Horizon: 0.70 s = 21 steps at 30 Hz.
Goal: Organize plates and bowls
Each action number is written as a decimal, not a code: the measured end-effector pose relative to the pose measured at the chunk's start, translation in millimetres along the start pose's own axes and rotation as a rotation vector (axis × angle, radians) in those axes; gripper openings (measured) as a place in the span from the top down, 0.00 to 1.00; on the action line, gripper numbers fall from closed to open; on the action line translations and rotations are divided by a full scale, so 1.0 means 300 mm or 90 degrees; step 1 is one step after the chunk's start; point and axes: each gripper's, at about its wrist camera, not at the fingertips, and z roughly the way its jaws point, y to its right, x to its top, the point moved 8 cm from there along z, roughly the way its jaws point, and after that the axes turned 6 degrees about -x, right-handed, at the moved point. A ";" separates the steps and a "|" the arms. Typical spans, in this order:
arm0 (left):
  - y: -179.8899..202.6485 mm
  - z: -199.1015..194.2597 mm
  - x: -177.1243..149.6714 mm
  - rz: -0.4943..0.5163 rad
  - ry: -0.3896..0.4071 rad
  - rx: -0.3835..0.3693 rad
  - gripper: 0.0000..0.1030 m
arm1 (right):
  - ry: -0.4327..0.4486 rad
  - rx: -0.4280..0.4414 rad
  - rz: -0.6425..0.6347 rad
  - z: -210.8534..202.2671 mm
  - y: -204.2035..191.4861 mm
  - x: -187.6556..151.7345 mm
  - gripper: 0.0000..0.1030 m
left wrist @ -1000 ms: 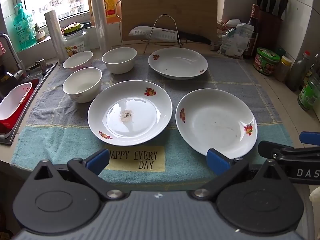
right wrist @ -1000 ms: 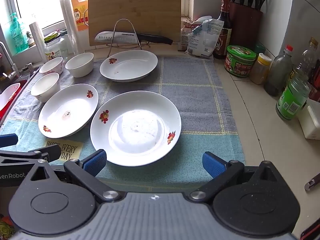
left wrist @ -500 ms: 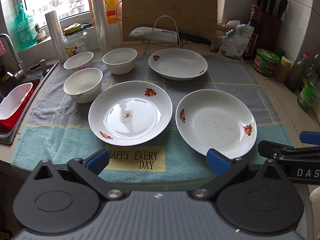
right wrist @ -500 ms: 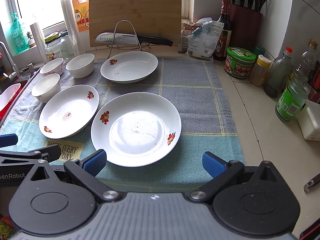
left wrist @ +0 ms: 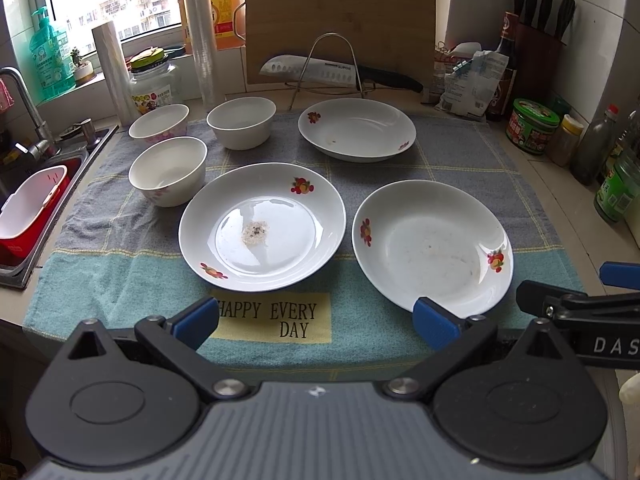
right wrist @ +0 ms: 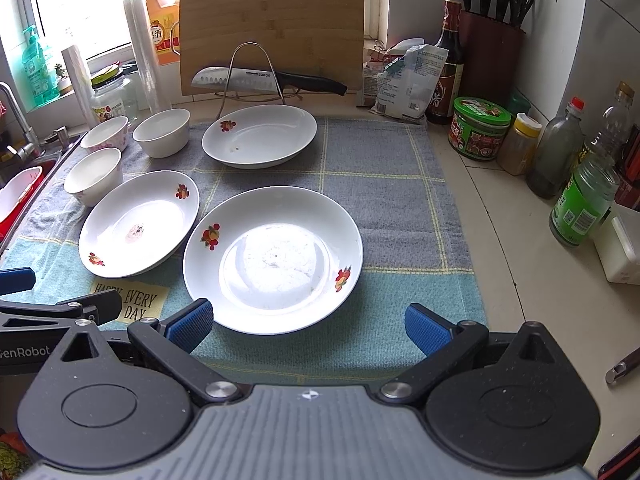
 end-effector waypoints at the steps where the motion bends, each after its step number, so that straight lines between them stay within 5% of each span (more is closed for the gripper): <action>1: 0.000 0.000 0.000 0.000 0.000 0.000 0.01 | 0.000 0.000 0.000 0.000 0.000 -0.001 0.00; 21: -0.001 -0.006 0.002 -0.001 0.001 -0.001 0.01 | 0.004 -0.001 -0.001 -0.009 0.006 0.002 0.00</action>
